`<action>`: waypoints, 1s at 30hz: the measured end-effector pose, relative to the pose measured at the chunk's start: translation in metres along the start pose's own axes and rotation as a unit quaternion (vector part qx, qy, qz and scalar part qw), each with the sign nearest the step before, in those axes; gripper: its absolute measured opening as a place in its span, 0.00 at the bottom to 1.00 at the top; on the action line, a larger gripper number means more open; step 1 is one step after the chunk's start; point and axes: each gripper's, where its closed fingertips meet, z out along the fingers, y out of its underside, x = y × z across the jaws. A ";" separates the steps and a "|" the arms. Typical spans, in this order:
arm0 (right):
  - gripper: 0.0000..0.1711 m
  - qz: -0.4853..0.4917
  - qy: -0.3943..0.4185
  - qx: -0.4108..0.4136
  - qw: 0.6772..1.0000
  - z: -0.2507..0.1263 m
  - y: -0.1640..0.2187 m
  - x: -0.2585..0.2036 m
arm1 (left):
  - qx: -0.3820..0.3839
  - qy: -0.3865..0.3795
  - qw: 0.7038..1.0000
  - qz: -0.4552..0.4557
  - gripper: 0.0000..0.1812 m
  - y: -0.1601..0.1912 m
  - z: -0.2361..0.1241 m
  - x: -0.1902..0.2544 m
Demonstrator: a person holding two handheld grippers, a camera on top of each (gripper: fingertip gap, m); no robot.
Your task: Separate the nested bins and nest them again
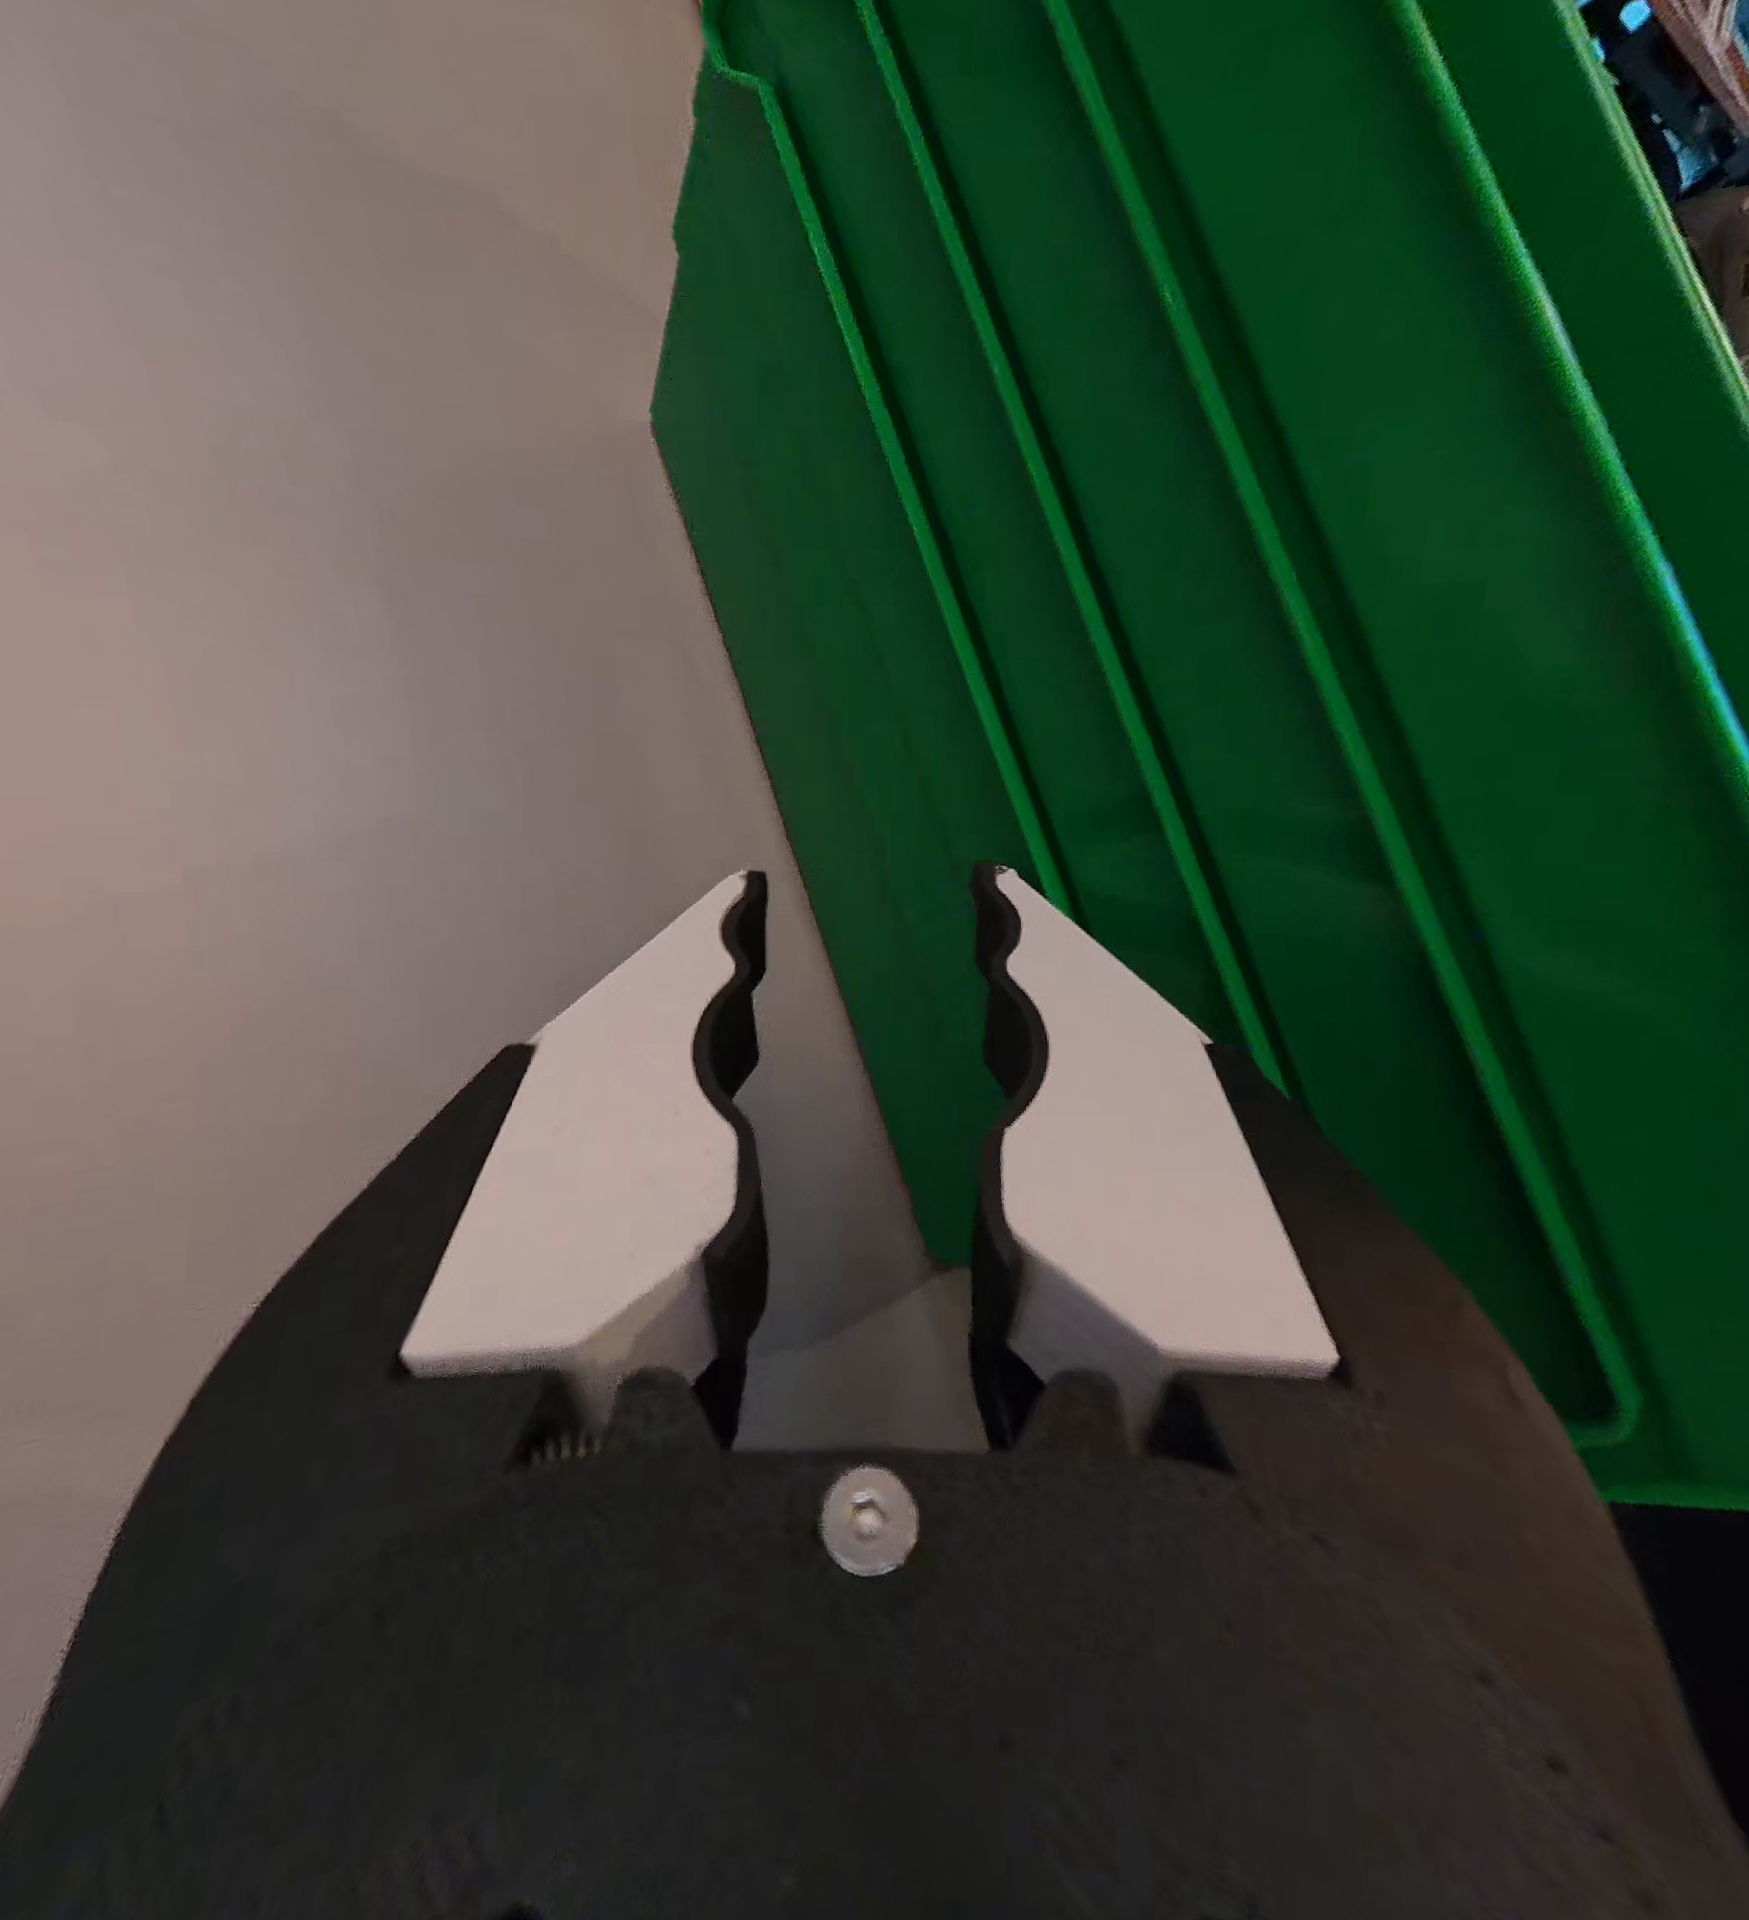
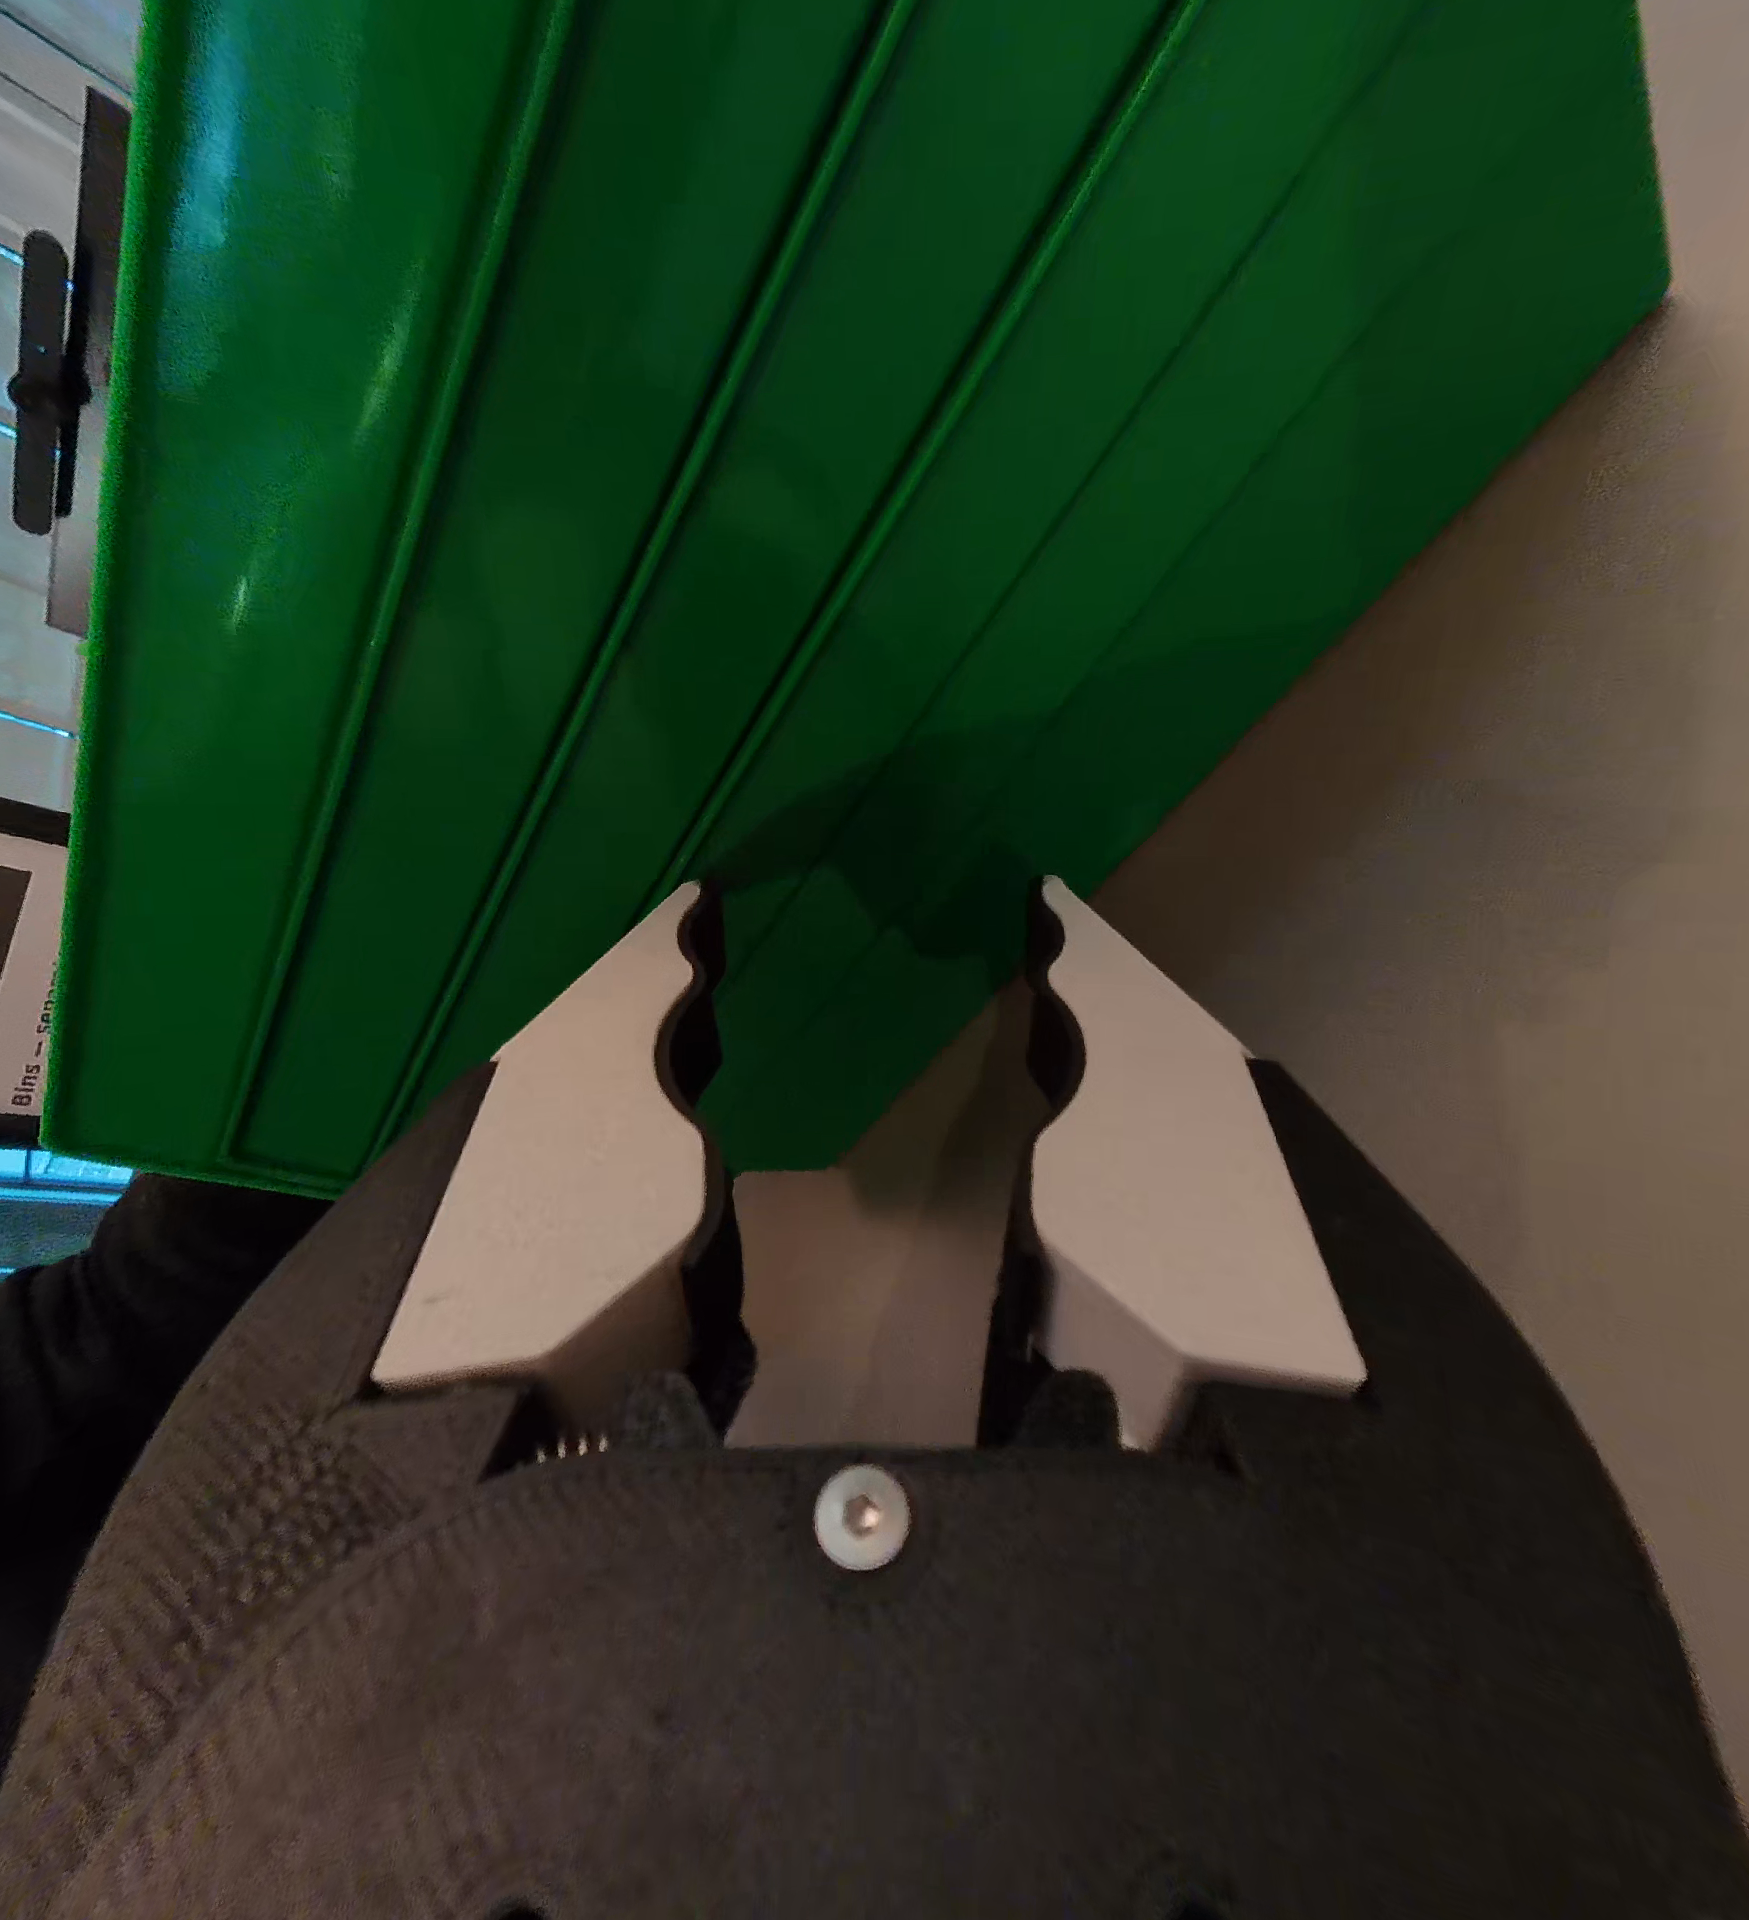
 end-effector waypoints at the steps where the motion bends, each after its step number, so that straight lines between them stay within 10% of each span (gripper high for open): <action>1: 0.34 -0.002 -0.001 -0.003 1.000 0.006 -0.001 -0.002 | 0.004 -0.004 1.000 -0.006 0.22 -0.001 -0.004 -0.006; 30: 0.37 -0.031 -0.005 -0.036 0.999 0.078 -0.008 -0.029 | -0.005 -0.054 0.994 -0.096 0.42 0.020 -0.052 -0.085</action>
